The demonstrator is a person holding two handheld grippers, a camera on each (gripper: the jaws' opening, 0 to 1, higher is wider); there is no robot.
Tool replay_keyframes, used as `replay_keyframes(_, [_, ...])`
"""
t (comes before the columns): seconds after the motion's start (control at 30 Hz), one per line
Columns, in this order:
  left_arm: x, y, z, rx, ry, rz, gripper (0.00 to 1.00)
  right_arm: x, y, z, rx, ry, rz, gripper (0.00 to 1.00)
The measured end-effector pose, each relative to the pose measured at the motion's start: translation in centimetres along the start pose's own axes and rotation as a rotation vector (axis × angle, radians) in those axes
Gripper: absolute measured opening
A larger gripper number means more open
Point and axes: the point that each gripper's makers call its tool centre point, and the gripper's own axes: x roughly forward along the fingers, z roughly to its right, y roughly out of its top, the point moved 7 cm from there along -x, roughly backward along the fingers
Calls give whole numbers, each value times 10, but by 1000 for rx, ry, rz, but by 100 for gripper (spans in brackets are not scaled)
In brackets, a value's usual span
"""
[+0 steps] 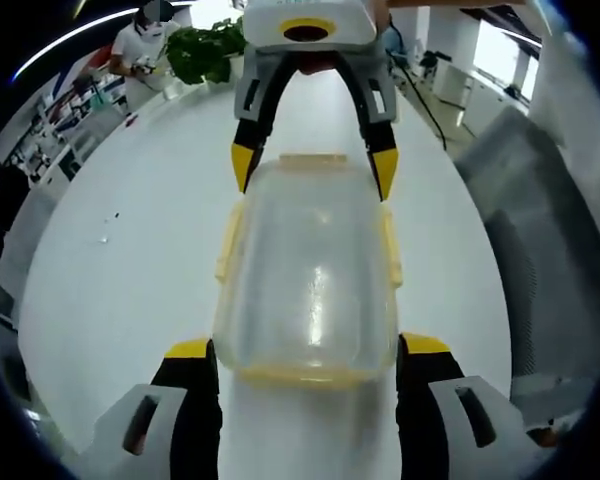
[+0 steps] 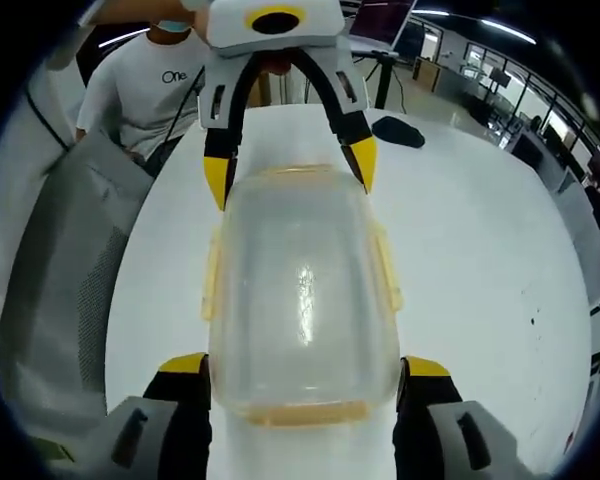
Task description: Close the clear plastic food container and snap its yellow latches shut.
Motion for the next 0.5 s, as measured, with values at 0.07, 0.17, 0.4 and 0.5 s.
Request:
replay_keyframes(0.07, [1,0,-3,-2,2,1,69,0,0,4,-1,1,-2,75])
replay_keyframes(0.17, [0,-1,-8,-1,2,0,69,0,1,8,0,1,-4,75])
replay_keyframes(0.4, [1,0,-15,0,0,-3,69,0,1,15,3,0,-4,75])
replay_keyframes(0.5, [1,0,-14,1,0,-5,69,0,1,14,3,1,-4,75])
